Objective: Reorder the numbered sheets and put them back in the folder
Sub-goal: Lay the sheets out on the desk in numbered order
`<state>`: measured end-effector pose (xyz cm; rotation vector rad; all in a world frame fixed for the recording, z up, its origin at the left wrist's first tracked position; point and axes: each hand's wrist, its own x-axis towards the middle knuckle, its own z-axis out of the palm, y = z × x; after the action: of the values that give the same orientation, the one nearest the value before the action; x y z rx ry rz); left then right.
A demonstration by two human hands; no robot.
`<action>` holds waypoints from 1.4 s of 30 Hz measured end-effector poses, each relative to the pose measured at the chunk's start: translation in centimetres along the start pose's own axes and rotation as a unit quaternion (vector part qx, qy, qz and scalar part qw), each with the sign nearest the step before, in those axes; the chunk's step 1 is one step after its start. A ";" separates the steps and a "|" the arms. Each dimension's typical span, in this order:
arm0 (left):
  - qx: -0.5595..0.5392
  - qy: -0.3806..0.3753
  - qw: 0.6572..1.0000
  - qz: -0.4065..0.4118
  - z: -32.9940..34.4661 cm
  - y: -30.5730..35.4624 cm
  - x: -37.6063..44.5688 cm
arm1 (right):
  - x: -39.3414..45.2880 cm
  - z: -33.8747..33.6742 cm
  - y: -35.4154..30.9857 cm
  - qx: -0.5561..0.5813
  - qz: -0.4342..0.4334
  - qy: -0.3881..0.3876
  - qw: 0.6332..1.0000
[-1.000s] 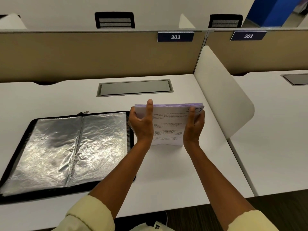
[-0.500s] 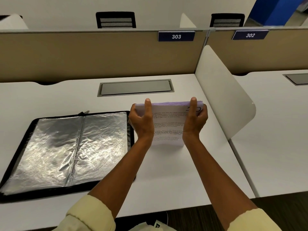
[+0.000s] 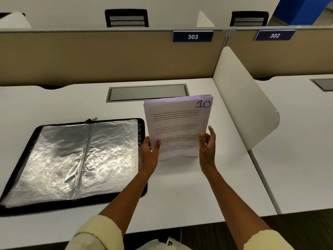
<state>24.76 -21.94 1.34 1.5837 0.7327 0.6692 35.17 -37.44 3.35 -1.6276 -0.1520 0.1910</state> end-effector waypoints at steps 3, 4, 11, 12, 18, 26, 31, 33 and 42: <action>0.025 0.013 1.000 -0.003 0.3 -0.8 0.4 | 0.4 -0.4 1.5 -0.092 0.011 0.001 0.996; 0.033 0.017 0.999 0.000 0.4 -0.8 0.5 | 0.6 -0.5 1.9 -0.119 0.011 0.007 0.993; 0.045 0.010 0.999 0.020 0.8 -1.1 1.5 | 0.8 -0.7 2.2 -0.172 0.013 0.037 0.984; 0.046 0.011 0.999 0.020 0.7 -1.1 1.7 | 0.8 -0.7 2.2 -0.170 0.011 0.039 0.985; 0.039 0.041 0.998 0.000 -1.4 -1.0 3.1 | 0.9 0.8 1.9 -0.128 0.021 0.030 0.991; 0.073 0.119 0.990 -0.028 -6.5 -1.3 4.6 | 0.7 5.2 1.4 -0.093 0.086 -0.063 0.990; 0.099 0.169 0.979 -0.060 -11.1 -2.4 3.9 | -0.6 8.9 2.2 -0.107 0.124 -0.133 0.977; 0.107 0.182 0.975 -0.071 -13.0 -2.7 3.4 | -1.4 10.5 2.6 -0.110 0.137 -0.154 0.972; 0.132 0.202 0.962 -0.126 -21.3 -5.2 3.0 | -5.3 16.9 3.5 -0.114 0.173 -0.217 0.954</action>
<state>9.90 -5.71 -1.03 1.5699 1.3503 0.7376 26.26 -22.34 -1.03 -1.8145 -0.2293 0.8305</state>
